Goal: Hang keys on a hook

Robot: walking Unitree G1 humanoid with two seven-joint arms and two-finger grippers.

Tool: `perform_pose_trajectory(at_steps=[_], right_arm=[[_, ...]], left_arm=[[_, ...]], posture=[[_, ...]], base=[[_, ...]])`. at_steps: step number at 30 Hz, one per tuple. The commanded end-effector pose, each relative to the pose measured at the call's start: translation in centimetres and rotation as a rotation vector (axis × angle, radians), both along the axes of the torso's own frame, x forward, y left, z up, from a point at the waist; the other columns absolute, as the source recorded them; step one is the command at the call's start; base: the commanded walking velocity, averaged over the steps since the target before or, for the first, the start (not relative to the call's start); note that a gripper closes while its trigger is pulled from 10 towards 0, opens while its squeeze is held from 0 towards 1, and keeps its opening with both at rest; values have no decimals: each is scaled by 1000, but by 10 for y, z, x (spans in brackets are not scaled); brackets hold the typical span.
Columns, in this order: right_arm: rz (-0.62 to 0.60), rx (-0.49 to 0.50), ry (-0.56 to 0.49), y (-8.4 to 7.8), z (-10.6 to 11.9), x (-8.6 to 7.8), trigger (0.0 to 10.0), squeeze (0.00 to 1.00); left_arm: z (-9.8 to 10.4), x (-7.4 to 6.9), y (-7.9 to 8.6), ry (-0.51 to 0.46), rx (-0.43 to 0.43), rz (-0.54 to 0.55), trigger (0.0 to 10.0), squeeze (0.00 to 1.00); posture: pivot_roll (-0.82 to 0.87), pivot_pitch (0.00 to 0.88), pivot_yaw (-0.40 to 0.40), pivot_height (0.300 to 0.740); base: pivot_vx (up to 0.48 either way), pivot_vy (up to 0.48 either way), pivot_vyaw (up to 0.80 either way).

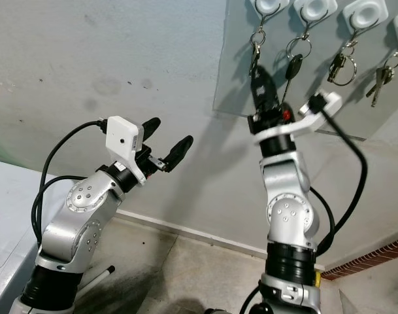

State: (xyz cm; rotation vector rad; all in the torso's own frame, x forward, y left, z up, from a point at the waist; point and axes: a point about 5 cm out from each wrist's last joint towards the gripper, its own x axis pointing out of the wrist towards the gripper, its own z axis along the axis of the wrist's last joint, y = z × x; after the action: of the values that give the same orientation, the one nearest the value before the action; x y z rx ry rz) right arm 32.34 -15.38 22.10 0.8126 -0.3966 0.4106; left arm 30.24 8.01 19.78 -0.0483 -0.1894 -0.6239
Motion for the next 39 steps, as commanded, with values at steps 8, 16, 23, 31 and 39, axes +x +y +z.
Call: perform_pose_trajectory(at_steps=[8, 16, 23, 31, 39], right_arm=[[-156, -270, 256, -13, -78, -13, 10000, 1000], [-230, -525, 472, -23, -156, -36, 10000, 729], [-262, -690, 688, -38, -215, -64, 10000, 0], [-263, -805, 778, -42, -245, -89, 10000, 0], [-257, -852, 818, -45, -258, -105, 10000, 0]], left_arm=[[-63, 7, 29, 193, -15, 203, 10000, 0], [-134, 0, 51, 338, 128, 332, 10000, 0], [-194, -25, 76, 569, 137, 466, 10000, 0], [-211, -38, 81, 582, 123, 504, 10000, 0], [-215, -44, 84, 566, 115, 508, 10000, 0]], posture=[[-1, 120, -9, 740], [-16, 97, -7, 740], [-17, 94, -7, 740], [-11, 109, -12, 740], [9, 138, -21, 740]], base=[[0, 0, 0], [0, 0, 0], [0, 0, 0], [0, 0, 0], [0, 0, 0]])
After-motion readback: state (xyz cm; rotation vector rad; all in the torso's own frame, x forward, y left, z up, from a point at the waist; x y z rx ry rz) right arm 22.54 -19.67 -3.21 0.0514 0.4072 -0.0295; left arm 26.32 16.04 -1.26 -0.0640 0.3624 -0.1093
